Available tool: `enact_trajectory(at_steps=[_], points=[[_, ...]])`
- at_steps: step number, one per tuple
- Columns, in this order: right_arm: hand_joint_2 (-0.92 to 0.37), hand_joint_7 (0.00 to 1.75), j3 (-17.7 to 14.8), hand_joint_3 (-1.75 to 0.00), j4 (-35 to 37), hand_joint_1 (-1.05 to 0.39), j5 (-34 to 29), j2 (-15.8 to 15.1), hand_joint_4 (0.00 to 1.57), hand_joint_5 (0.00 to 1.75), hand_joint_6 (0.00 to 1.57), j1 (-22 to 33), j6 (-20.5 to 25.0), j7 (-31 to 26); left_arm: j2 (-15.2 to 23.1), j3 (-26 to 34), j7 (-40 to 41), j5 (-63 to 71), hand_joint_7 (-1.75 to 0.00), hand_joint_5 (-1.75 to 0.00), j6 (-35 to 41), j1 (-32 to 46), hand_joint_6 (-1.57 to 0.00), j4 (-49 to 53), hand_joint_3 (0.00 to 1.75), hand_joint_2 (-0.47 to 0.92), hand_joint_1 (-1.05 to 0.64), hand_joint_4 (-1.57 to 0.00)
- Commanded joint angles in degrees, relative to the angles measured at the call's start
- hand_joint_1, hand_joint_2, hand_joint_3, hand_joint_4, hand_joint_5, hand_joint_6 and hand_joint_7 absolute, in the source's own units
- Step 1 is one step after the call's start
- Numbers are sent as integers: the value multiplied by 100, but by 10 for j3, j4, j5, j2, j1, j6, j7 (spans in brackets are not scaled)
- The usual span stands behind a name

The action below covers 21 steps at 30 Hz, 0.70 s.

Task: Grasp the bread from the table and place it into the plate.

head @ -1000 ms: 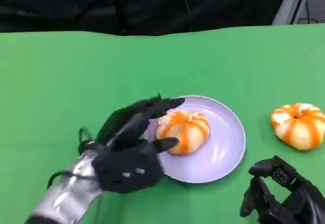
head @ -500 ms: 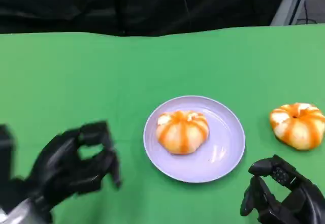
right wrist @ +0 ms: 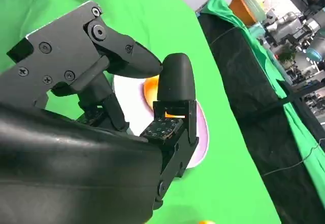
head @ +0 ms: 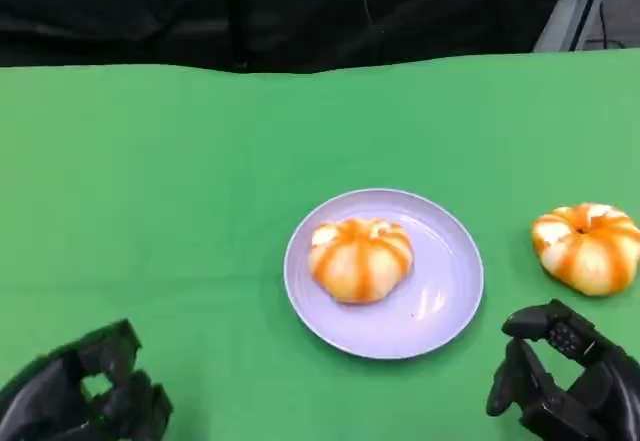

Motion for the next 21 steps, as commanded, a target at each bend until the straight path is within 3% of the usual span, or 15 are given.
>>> enact_trajectory(at_steps=[1, 8, 20, 21], points=[[-53, 142, -11, -111, 7, -15, 6, -9, 85, 175, 83, -6, 2, 4, 1, 5, -40, 23, -151, -175, -32, -23, -94, 49, 116, 53, -12, -94], [-53, 144, -14, -113, 10, -15, 4, -9, 86, 175, 82, -8, 0, 5, -12, 2, -51, 52, -153, -175, -58, -37, -93, 81, 122, 48, -13, -94], [-52, 145, -9, -112, -8, -16, 7, -8, 85, 175, 81, 8, 5, 6, -20, 9, -37, 53, -148, -175, -48, -30, -96, 60, 108, 55, -14, -94], [-52, 144, -9, -110, -9, -16, 6, -8, 85, 175, 81, 8, 6, 5, -22, 10, -35, 52, -148, -175, -48, -29, -95, 58, 116, 52, -12, -93]])
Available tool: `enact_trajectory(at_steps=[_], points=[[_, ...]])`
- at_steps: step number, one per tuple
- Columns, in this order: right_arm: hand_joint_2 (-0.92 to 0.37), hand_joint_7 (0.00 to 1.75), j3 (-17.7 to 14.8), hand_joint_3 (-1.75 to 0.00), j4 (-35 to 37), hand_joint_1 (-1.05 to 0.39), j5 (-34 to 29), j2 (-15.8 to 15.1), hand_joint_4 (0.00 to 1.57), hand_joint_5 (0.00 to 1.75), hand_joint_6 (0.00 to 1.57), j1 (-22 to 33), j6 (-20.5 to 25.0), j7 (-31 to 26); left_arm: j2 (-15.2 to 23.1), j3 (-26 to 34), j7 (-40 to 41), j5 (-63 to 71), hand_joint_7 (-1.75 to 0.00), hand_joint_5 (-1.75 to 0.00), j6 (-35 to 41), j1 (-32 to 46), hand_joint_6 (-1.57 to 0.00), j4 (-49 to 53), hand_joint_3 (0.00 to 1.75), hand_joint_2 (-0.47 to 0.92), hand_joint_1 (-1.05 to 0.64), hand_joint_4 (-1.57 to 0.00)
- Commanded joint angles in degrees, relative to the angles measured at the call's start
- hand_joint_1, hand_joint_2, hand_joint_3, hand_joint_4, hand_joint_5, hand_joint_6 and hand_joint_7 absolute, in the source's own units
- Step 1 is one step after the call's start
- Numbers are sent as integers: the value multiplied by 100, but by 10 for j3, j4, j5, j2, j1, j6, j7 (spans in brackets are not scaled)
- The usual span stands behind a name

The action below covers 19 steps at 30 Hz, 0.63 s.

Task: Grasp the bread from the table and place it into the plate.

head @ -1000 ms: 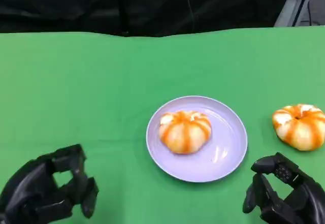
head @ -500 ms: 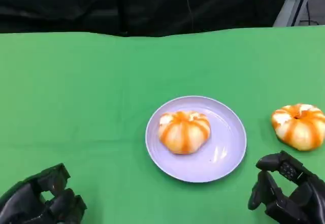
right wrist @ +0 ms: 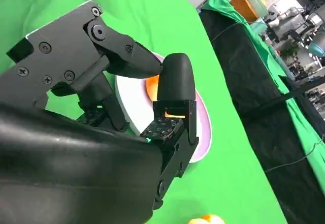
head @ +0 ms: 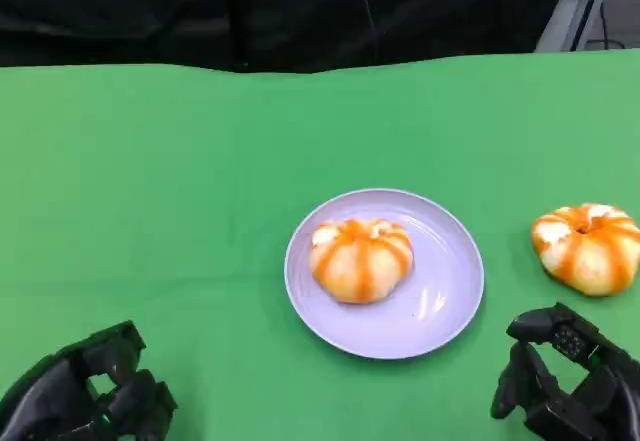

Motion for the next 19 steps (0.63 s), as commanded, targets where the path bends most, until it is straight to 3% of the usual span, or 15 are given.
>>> enact_trajectory(at_steps=[1, 19], points=[[-52, 144, -3, -109, -15, -16, 5, -8, 85, 175, 81, 5, 4, 3, 0, 10, 8, 5, -148, -175, 2, 7, -95, -15, 119, 50, -12, -93], [-54, 143, -8, -109, -19, -15, 7, -7, 84, 175, 81, 8, 8, 7, -13, 13, 12, 20, -150, -175, -8, 15, -93, -34, 123, 47, -11, -93]])
